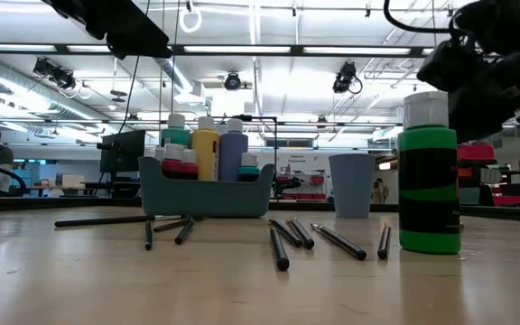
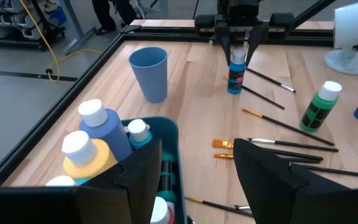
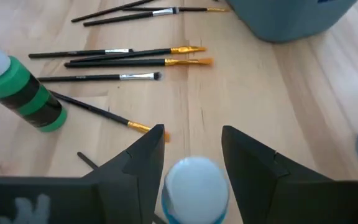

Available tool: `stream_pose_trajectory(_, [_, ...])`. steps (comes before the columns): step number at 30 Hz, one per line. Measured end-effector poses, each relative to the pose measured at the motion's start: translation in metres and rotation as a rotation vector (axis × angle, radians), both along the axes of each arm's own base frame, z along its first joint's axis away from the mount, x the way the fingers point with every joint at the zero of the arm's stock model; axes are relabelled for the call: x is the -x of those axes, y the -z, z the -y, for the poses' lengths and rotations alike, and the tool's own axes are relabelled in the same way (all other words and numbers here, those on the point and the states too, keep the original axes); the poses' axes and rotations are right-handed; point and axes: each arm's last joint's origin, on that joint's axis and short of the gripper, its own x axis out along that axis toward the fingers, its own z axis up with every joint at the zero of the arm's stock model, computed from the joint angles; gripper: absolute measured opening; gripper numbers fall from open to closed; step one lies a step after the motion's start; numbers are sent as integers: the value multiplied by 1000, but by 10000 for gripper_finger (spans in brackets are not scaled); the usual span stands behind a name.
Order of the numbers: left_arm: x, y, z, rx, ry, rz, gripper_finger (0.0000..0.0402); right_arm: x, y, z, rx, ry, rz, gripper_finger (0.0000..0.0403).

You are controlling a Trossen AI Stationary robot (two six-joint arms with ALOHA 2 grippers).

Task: Pick & Place Paint Supplies
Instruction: Put the small blue paint bottle into the blue bin

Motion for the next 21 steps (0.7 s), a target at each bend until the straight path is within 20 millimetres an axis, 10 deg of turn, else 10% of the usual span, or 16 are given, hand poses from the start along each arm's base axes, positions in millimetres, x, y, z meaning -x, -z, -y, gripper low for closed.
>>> stream_pose_trajectory(21, [0, 0, 0, 1, 3, 2, 210, -4, -8, 1, 124, -12, 157, 107])
